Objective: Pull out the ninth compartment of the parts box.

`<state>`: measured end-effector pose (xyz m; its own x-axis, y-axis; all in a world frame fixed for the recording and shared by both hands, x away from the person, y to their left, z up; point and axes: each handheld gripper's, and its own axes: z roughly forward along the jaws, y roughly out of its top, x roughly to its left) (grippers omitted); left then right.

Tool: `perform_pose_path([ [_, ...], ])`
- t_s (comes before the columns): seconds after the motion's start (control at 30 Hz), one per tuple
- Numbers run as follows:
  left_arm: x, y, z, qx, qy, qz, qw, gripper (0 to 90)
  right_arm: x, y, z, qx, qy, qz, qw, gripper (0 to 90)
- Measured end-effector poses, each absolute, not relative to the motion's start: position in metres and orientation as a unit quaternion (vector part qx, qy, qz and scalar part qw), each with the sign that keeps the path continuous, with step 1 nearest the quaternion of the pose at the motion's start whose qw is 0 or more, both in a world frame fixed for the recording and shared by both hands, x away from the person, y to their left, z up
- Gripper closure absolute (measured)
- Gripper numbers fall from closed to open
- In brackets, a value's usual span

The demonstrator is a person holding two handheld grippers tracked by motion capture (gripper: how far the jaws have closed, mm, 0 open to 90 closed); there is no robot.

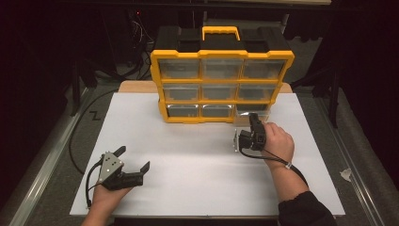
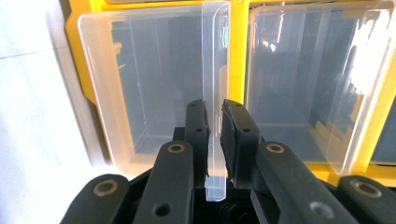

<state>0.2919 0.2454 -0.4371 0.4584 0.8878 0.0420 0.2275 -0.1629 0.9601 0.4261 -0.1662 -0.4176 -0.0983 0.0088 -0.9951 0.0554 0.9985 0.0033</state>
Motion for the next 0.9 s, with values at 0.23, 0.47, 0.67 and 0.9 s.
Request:
perform_pose_path([
  [0.23,0.292,0.245,-0.437,0.686,0.406,0.328,0.507,0.2,0.421,-0.167,-0.416,0.027,0.746,-0.016,0.665,82.7],
  [0.47,0.292,0.246,-0.437,0.686,0.407,0.328,0.506,0.2,0.422,-0.168,-0.411,0.026,0.749,0.014,0.661,44.6],
  [0.67,0.292,0.246,-0.437,0.686,0.406,0.327,0.507,0.2,0.426,-0.167,-0.408,0.027,0.758,0.006,0.651,41.9],
  [0.9,0.292,0.246,-0.437,0.686,0.407,0.326,0.507,0.2,0.435,-0.170,-0.408,0.024,0.779,-0.026,0.626,63.7],
])
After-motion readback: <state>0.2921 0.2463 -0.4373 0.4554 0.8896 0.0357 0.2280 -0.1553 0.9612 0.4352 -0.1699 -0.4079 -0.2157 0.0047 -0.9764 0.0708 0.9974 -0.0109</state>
